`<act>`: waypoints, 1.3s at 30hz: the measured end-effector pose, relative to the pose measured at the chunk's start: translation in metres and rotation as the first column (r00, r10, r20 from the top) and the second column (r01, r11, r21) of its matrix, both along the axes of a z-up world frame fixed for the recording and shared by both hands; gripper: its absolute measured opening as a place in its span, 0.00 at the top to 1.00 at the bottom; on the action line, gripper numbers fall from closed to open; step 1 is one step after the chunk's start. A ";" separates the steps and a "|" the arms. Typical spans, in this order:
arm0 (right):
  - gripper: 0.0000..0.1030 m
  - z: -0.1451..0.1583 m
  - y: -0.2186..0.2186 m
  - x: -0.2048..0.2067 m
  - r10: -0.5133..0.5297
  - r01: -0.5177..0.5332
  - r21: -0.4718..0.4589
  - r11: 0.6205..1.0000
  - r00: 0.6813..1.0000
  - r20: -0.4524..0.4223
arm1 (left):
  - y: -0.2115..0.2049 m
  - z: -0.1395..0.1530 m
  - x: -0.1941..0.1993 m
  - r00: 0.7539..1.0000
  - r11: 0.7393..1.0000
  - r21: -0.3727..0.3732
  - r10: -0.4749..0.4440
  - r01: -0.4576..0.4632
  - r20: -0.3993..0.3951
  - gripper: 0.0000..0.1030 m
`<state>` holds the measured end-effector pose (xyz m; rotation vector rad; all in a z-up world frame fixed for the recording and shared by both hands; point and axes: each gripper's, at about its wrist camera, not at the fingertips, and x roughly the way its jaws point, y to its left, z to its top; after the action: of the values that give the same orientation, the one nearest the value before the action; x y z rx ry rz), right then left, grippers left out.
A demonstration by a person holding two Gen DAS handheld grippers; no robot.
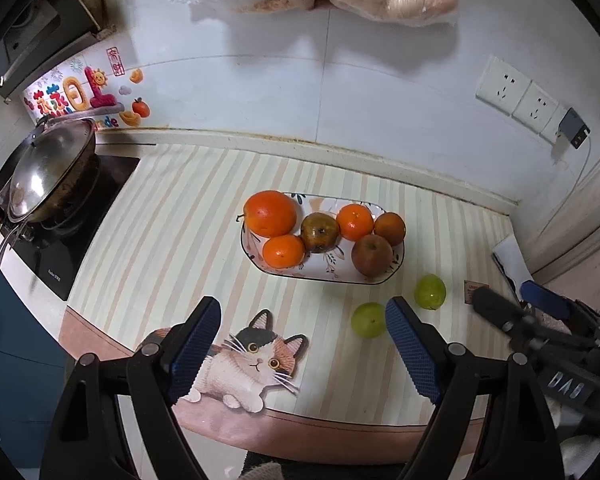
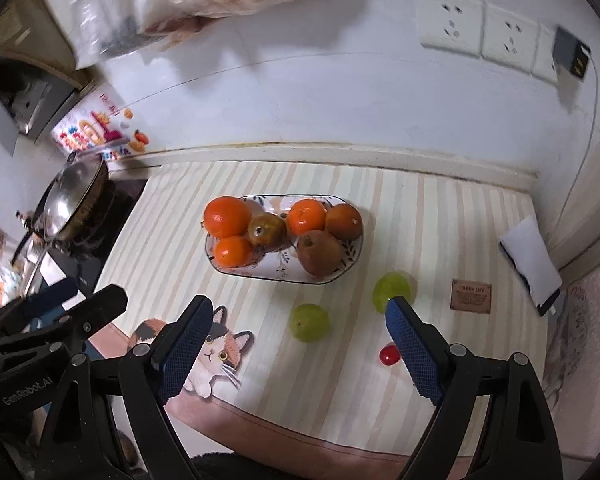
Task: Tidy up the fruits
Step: 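Grasp a green apple with the left tool while the right tool grasps the other green apple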
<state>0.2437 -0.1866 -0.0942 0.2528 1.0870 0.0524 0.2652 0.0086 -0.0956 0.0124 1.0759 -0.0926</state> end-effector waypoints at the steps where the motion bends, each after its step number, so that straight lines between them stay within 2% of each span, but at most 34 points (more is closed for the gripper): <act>1: 0.12 -0.003 -0.006 0.001 -0.015 0.015 0.006 1.000 1.000 -0.008 | -0.003 -0.004 0.004 1.000 1.000 0.004 -0.004 0.004 -0.009 0.18; 8: 0.12 -0.056 -0.071 0.021 -0.134 0.139 0.032 0.990 0.983 -0.126 | -0.029 -0.054 0.036 0.991 0.998 0.035 -0.039 0.044 -0.131 0.18; 12: 0.13 -0.104 -0.099 0.035 -0.169 0.187 0.069 0.980 0.964 -0.206 | -0.049 -0.094 0.053 0.970 0.996 0.036 -0.073 0.083 -0.233 0.18; 14: 0.23 -0.127 -0.109 0.044 -0.170 0.198 0.096 0.975 0.955 -0.244 | -0.061 -0.119 0.062 0.951 0.995 0.027 -0.088 0.100 -0.297 0.18; 17: 0.29 -0.157 -0.113 0.060 -0.150 0.194 0.126 0.973 0.944 -0.293 | -0.076 -0.149 0.072 0.921 0.994 0.007 -0.100 0.110 -0.376 0.18; 22: 0.30 -0.200 -0.107 0.085 -0.122 0.182 0.129 0.975 0.919 -0.374 | -0.100 -0.207 0.084 0.848 0.991 -0.024 -0.123 0.130 -0.516 0.18; 24: 0.30 -0.212 -0.104 0.093 -0.111 0.172 0.121 0.978 0.912 -0.395 | -0.107 -0.221 0.086 0.831 0.990 -0.032 -0.132 0.137 -0.540 0.22; 26: 0.36 -0.225 -0.101 0.101 -0.093 0.158 0.123 0.980 0.903 -0.420 | -0.112 -0.230 0.085 0.829 0.990 -0.034 -0.136 0.140 -0.542 0.46; 27: 0.38 -0.230 -0.099 0.103 -0.085 0.151 0.123 0.981 0.899 -0.429 | -0.113 -0.233 0.084 0.833 0.990 -0.013 -0.125 0.140 -0.539 0.49; 29: 0.43 -0.239 -0.096 0.108 -0.061 0.138 0.148 0.979 0.897 -0.438 | -0.110 -0.231 0.082 0.844 0.992 -0.026 -0.119 0.124 -0.523 0.49; 32: 0.44 -0.240 -0.087 0.110 -0.033 0.093 0.120 0.988 0.902 -0.430 | -0.100 -0.228 0.074 0.851 0.992 -0.006 -0.112 0.127 -0.513 0.49; 39: 0.44 -0.243 -0.046 0.083 0.085 -0.004 0.173 0.985 0.882 -0.463 | -0.049 -0.220 0.047 0.859 0.994 0.049 -0.057 0.095 -0.509 0.49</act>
<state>0.3269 -0.2326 -0.3372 0.4060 1.5775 0.1298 0.3127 -0.0407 -0.3152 0.1016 1.6106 -0.1326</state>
